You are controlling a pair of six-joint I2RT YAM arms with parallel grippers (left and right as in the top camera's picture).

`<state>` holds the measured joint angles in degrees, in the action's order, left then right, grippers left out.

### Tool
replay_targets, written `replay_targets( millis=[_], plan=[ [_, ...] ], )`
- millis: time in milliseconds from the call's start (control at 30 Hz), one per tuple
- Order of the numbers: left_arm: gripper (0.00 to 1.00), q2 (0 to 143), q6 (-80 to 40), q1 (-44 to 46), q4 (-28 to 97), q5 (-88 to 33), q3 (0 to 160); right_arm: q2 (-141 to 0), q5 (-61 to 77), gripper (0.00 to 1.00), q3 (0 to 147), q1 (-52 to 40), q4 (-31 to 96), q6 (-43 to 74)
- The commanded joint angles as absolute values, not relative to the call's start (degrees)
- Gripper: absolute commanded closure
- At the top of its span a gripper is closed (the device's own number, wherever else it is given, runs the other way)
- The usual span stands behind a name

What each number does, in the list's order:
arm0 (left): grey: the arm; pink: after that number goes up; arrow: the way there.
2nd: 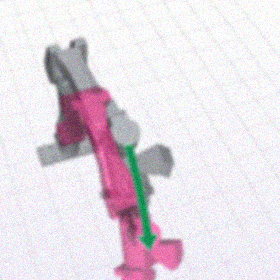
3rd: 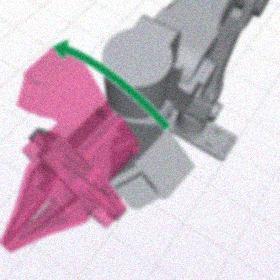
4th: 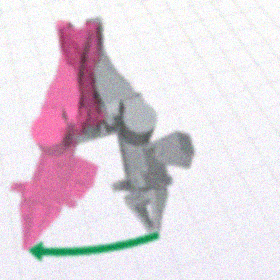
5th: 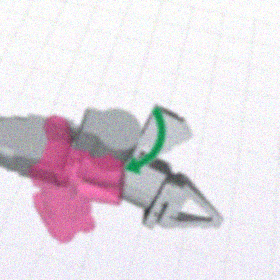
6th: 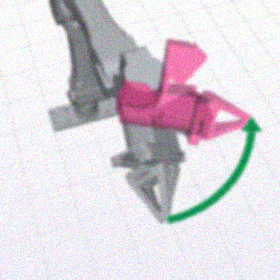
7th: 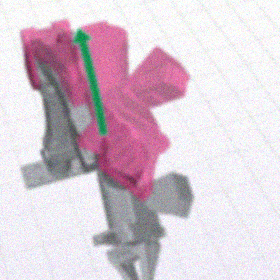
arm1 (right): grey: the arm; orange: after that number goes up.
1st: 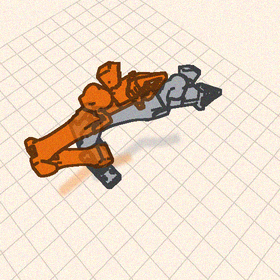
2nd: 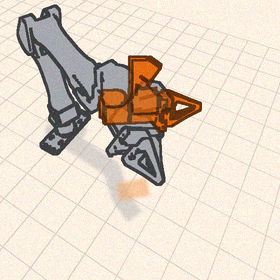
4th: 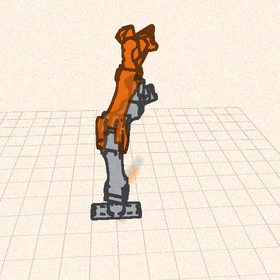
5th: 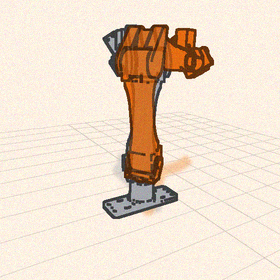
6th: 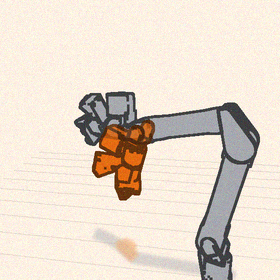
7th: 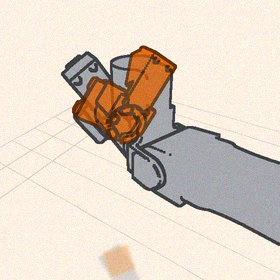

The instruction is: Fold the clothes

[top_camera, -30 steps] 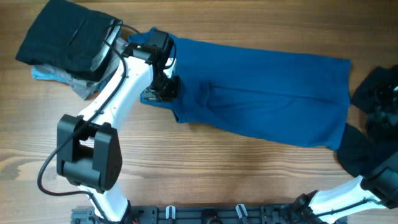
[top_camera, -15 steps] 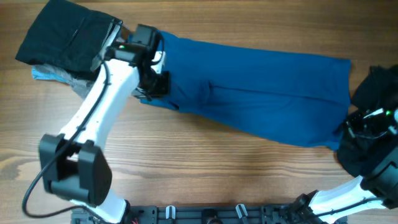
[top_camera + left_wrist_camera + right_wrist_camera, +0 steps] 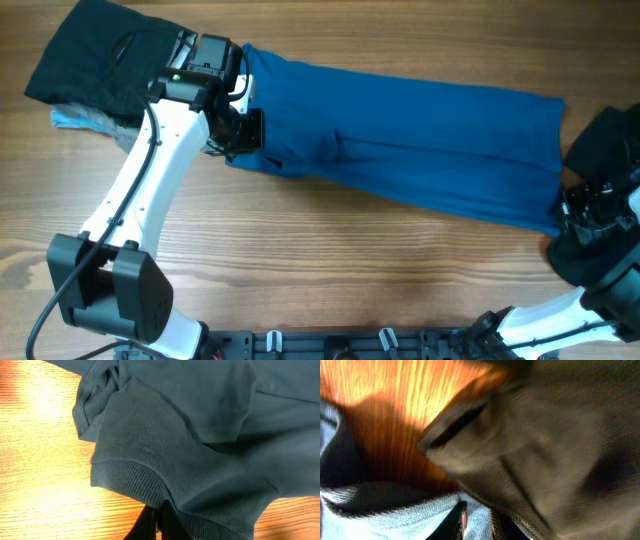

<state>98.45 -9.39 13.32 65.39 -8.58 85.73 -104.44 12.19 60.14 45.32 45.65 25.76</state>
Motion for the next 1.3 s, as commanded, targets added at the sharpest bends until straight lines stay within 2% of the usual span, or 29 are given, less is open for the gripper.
replay_targets(
  millis=[0, 67, 200, 300, 433, 500, 567, 733, 933, 1000, 1067, 1200, 1267],
  plan=[
    [0.96, 96.75, -9.93, 12.95, 65.34, -7.84, 85.95, -104.16, 11.27, 0.68, 62.65, 46.92, 47.44, 22.63],
    [0.96, 96.73, -9.93, 12.95, 65.19, -7.84, 85.95, -102.78, 15.53, 0.59, 62.67, 46.92, 47.86, 20.78],
    [0.96, 96.73, -9.93, 12.95, 65.21, -7.86, 85.95, -101.62, 16.49, 0.6, 62.67, 47.03, 53.15, 21.74],
    [0.96, 96.73, -9.91, 12.95, 65.14, -7.86, 85.95, -101.62, 20.91, 0.6, 62.65, 46.94, 57.58, 17.74],
    [0.96, 96.73, -9.91, 12.95, 64.95, -7.84, 85.95, -101.67, 18.87, 0.59, 62.08, 46.89, 60.29, 16.51],
    [0.96, 96.75, -9.91, 12.95, 64.97, -7.84, 85.95, -101.67, 17.52, 0.53, 60.6, 46.89, 60.16, 16.64],
    [0.96, 96.73, -9.91, 12.95, 64.97, -7.84, 85.95, -101.67, 16.49, 0.51, 58.43, 46.89, 58.19, 16.99],
    [0.96, 96.73, -9.91, 12.95, 64.97, -7.84, 85.95, -101.69, 16.32, 0.51, 52.42, 46.89, 52.07, 19.81],
    [0.96, 96.75, -9.91, 12.95, 64.99, -7.84, 85.95, -101.67, 16.32, 0.54, 53.21, 46.92, 51.64, 19.92],
    [0.96, 96.73, -9.91, 12.95, 64.99, -7.84, 85.95, -101.34, 16.34, 0.58, 56.38, 46.96, 53.41, 19.94],
    [0.96, 96.73, -9.91, 12.95, 64.99, -7.84, 85.95, -100.42, 16.64, 0.58, 58.89, 46.96, 55.79, 19.59],
    [0.96, 96.75, -9.91, 12.95, 64.97, -7.84, 85.95, -96.09, 17.65, 0.57, 60.1, 46.85, 60.29, 19.05],
    [0.96, 96.73, -9.91, 12.95, 64.99, -7.84, 85.95, -95.2, 17.61, 0.52, 59.96, 46.85, 62.04, 18.33]
  ],
)
